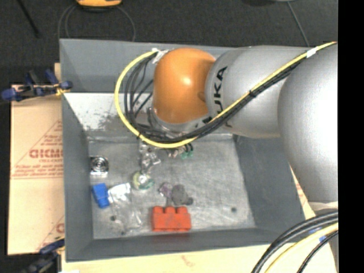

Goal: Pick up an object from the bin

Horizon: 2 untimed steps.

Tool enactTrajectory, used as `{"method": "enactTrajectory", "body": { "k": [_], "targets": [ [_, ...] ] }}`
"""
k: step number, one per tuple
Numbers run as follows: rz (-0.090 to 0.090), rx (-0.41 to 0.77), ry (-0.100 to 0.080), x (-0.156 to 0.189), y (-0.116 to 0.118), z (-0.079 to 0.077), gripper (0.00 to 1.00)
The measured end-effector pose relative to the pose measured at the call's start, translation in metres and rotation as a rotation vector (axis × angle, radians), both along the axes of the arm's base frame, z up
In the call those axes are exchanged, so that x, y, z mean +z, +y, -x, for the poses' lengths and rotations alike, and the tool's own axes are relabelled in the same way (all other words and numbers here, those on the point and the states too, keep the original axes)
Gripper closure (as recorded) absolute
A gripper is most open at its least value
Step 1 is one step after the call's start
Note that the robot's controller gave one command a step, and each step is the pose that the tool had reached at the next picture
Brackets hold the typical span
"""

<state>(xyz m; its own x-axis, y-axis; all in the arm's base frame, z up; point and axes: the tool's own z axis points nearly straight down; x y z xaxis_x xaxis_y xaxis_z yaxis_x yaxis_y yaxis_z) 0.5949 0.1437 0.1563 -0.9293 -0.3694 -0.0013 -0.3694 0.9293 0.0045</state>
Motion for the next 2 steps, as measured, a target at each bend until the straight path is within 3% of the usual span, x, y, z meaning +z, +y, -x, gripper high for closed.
{"method": "enactTrajectory", "body": {
  "k": [1, 2],
  "targets": [
    [0.002, -0.008, -0.004, 0.001, -0.006, -0.003, 0.0],
    [0.006, 0.116, -0.002, -0.009, -0.057, 0.012, 0.0]
  ]
}}
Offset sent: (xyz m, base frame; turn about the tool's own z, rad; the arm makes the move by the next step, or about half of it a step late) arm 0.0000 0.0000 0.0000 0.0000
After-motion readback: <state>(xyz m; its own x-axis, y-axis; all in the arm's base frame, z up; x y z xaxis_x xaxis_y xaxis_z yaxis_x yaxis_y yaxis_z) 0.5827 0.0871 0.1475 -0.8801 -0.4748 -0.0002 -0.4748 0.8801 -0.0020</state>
